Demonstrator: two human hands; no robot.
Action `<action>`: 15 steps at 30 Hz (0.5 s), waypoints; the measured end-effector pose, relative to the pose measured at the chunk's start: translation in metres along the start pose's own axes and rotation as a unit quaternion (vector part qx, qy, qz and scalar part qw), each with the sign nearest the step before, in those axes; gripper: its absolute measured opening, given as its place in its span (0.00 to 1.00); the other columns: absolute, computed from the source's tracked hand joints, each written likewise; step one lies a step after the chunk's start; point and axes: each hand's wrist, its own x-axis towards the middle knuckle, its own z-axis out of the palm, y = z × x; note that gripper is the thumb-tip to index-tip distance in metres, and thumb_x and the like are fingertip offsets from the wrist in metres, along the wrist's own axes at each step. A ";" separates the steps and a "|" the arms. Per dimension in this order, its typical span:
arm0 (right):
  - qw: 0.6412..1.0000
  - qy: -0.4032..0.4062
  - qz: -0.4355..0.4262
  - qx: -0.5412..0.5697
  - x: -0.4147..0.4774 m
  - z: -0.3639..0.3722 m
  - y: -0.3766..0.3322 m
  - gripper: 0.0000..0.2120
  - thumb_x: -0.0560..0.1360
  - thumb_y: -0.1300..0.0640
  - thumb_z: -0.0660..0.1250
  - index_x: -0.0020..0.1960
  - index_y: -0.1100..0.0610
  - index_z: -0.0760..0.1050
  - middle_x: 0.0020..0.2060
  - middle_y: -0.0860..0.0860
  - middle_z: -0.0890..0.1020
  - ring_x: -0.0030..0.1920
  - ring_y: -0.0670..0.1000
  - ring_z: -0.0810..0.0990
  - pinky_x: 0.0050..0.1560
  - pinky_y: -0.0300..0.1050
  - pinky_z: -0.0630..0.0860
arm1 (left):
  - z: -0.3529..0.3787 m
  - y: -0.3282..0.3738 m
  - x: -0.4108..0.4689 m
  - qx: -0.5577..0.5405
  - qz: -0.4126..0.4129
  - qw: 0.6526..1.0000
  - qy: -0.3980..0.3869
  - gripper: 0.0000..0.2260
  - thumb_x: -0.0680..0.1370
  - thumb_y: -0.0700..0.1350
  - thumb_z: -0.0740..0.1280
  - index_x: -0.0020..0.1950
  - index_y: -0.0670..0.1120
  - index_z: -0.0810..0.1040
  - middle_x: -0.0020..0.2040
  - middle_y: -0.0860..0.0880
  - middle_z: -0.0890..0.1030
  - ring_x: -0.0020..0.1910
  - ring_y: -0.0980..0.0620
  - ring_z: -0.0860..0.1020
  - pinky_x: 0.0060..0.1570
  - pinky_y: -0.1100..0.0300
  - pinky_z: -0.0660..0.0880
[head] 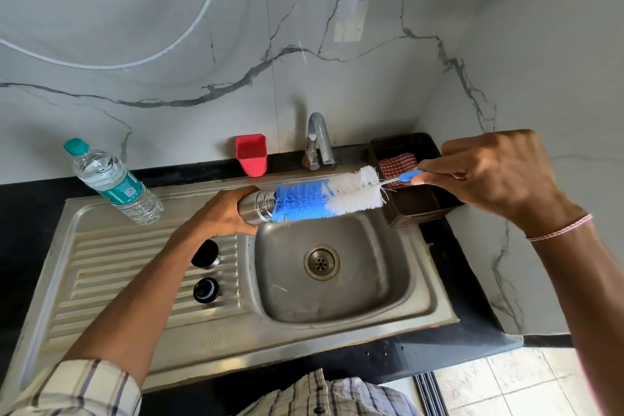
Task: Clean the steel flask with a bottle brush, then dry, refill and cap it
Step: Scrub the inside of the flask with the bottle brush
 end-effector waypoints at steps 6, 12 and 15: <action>1.000 -0.020 -0.011 -0.015 0.001 0.004 0.000 0.08 0.72 0.42 0.76 0.41 0.46 0.86 0.28 0.46 0.76 0.28 0.48 0.62 0.32 0.35 0.50 | 0.000 0.006 0.001 0.013 0.009 1.000 -0.020 0.34 0.58 0.45 0.83 0.60 0.61 0.78 0.50 0.59 0.84 0.46 0.55 0.83 0.49 0.48 0.82; 0.998 -0.027 0.028 -0.044 -0.004 0.015 -0.004 0.14 0.75 0.38 0.70 0.43 0.46 0.87 0.30 0.46 0.79 0.27 0.50 0.65 0.31 0.37 0.55 | -0.004 0.011 0.001 0.038 0.012 0.999 -0.012 0.35 0.58 0.45 0.84 0.63 0.59 0.78 0.50 0.59 0.83 0.45 0.56 0.82 0.49 0.50 0.82; 0.996 -0.032 0.055 -0.063 -0.007 0.017 -0.011 0.16 0.75 0.37 0.68 0.41 0.46 0.86 0.29 0.47 0.76 0.26 0.53 0.66 0.31 0.37 0.56 | -0.004 0.012 0.001 0.047 0.006 0.999 -0.010 0.37 0.58 0.46 0.84 0.65 0.58 0.77 0.52 0.57 0.83 0.46 0.55 0.82 0.49 0.49 0.82</action>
